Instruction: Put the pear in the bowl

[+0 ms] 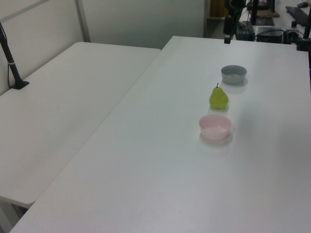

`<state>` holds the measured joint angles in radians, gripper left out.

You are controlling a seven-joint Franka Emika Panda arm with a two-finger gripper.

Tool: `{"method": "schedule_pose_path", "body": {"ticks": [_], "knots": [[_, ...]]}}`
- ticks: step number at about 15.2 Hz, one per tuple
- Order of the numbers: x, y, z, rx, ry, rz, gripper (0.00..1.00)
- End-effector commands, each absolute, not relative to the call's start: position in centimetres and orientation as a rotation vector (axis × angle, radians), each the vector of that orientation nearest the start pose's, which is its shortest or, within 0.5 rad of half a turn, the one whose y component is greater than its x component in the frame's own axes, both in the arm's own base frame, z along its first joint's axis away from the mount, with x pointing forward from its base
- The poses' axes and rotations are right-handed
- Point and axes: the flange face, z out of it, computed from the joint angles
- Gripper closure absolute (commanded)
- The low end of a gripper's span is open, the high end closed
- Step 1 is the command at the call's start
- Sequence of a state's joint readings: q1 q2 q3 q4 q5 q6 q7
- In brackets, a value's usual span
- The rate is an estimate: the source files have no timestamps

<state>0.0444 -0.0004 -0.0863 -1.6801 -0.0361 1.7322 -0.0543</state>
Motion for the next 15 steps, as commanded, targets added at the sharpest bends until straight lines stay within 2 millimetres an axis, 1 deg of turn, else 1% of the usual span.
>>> {"method": "schedule_pose_path", "body": {"ticks": [1, 2, 9, 11, 13, 14, 15], "knots": [[55.7, -3.8, 59.7, -3.154, 0.019, -0.081, 0.0], [55.7, -3.8, 59.6, -3.156, -0.005, -0.076, 0.0], [55.8, -3.4, 58.9, -3.156, -0.022, -0.054, 0.0], [56.3, -3.1, 57.6, -3.158, -0.032, -0.03, 0.0], [56.6, -2.8, 56.3, -3.156, -0.095, -0.001, 0.0], [56.9, -2.3, 54.7, -3.153, -0.173, 0.024, 0.0], [57.4, -2.1, 52.9, -3.153, -0.197, 0.01, 0.0]]}}
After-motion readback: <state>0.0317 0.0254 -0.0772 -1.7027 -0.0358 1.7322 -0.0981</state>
